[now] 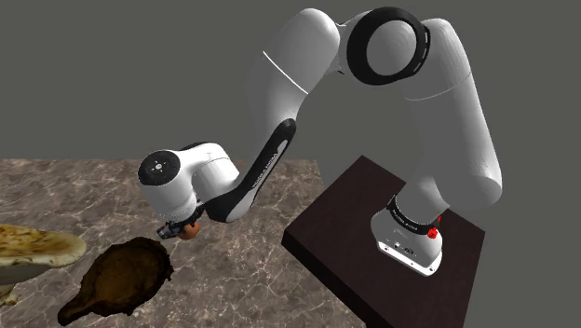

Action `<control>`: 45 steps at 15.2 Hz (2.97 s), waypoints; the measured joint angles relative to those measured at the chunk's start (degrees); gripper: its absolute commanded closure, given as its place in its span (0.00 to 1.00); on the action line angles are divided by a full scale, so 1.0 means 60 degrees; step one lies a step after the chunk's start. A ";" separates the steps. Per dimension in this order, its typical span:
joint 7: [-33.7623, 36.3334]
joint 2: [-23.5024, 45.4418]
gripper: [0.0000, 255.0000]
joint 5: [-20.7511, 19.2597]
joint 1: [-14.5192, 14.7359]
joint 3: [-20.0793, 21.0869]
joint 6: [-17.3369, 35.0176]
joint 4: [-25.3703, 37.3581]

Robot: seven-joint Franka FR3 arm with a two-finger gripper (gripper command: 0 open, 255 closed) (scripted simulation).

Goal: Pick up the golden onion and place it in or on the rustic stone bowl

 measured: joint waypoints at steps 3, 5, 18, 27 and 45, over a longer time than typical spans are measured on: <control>-0.0152 -0.0306 1.00 0.0191 -0.0141 0.0172 -0.0151 -0.0162; -0.0236 -0.0418 0.00 0.0282 -0.0196 0.0247 -0.0232 -0.0180; 0.2081 0.0725 0.00 -0.1023 0.0846 -0.1166 0.0426 0.0493; 0.2081 0.0745 1.00 -0.1035 0.0847 -0.1176 0.0438 0.0512; 0.1551 -0.0314 1.00 -0.0423 0.0471 -0.0655 -0.0063 -0.0018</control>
